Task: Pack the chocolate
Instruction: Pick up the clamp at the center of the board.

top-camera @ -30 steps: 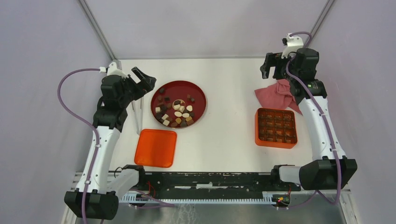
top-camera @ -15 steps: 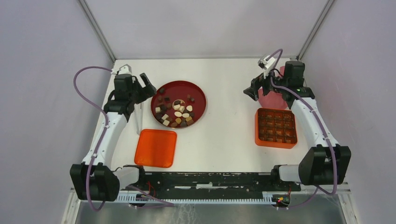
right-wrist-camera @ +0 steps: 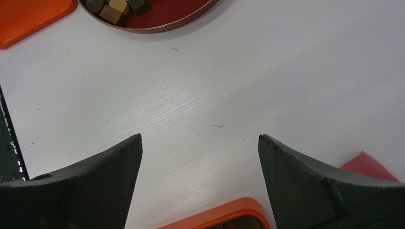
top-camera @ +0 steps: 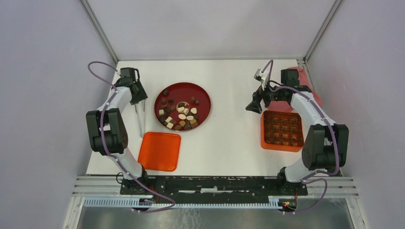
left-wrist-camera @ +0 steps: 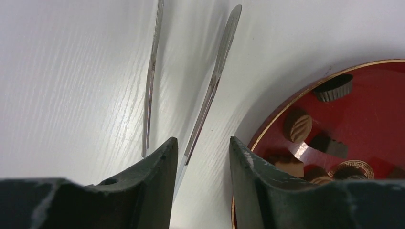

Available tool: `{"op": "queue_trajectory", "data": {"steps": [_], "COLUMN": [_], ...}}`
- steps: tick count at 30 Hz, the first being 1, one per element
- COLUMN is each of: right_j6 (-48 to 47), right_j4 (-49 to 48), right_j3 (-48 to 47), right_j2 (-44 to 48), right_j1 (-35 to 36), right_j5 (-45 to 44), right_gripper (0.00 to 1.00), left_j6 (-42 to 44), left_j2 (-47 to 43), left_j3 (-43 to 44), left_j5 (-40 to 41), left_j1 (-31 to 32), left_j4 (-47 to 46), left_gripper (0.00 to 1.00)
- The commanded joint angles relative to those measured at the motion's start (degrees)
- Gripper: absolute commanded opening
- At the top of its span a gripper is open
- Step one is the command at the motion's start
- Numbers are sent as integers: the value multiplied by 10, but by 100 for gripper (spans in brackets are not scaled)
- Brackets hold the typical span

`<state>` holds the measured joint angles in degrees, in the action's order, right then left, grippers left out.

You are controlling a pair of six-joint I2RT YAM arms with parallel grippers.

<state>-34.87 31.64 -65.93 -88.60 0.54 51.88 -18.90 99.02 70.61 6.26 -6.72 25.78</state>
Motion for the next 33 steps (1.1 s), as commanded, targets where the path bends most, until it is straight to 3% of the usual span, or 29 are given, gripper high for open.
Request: {"op": "queue_trajectory", "data": {"steps": [1,5,11,18,21,23,33], "right_j6": [-11,14,24,20,23,24,21], "right_j4": [-12,-33,-32,-21,-21,-20,-10], "right_j3": [-22,-25,-48,-48,-41,-40,-57], "right_j2": [-8,-21,-41,-42,-37,-35,-14], "right_j1": [-1,0,0,1,0,0,8], "right_j5": [16,25,35,35,35,35,52], "right_gripper": [96,96,96,96,96,96,96], "left_j6": [44,60,80,84,87,91,133], "left_j2": [24,49,103,144,147,144,12], "left_j3": [42,52,69,83,83,84,94], "left_j5": [29,45,61,51,41,37,68], "left_j1": [6,15,28,29,30,30,43], "left_j4": [28,39,61,71,71,72,56], "left_gripper": [49,44,28,26,12,2,2]}}
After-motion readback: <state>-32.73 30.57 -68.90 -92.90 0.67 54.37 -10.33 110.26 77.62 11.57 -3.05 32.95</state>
